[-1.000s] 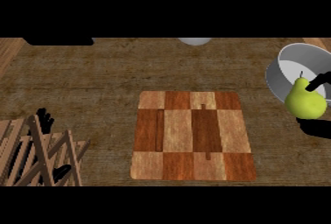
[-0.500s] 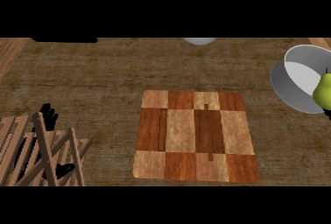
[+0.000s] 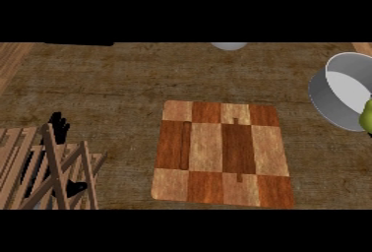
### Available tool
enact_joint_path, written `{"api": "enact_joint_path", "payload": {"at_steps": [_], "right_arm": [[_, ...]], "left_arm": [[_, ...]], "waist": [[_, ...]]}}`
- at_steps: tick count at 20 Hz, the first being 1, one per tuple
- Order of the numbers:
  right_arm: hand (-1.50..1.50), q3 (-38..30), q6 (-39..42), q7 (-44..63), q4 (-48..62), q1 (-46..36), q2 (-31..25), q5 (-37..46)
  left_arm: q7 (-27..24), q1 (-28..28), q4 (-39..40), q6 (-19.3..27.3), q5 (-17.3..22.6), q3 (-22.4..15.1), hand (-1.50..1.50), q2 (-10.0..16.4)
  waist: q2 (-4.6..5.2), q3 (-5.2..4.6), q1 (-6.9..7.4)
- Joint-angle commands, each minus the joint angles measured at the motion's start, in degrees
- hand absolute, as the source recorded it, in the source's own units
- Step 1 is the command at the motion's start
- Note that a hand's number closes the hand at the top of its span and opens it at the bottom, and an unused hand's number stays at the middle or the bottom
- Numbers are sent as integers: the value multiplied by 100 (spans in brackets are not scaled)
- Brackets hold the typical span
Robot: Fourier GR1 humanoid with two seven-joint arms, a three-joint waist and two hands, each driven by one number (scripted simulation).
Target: Pick the pear from the cutting board and place it in the pot
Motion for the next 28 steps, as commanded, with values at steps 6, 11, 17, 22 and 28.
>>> {"api": "enact_joint_path", "payload": {"at_steps": [6,11,17,22,28], "right_arm": [[-150,-300,480,-930,1722,-642,195,-496],[-150,-1252,329,-1706,1661,-931,678,-1696],[-150,-2293,997,-1982,2252,-1265,479,-2852],[-150,-2766,1140,-2376,3020,-1210,88,-3092],[-150,-3119,1536,-2978,3660,-1225,-466,-3284]], "left_arm": [[-108,-266,-420,180,-53,-710,0,-785],[-70,-275,-335,-25,-22,-380,0,-649],[103,-477,-497,49,-108,-397,0,-787],[26,-508,-392,168,-15,-537,0,-787],[6,-464,-436,-3,-86,-418,0,-788]], "waist": [[-60,95,-20],[-130,106,-219],[-128,106,-292],[-65,104,-258],[-56,108,-188]]}}
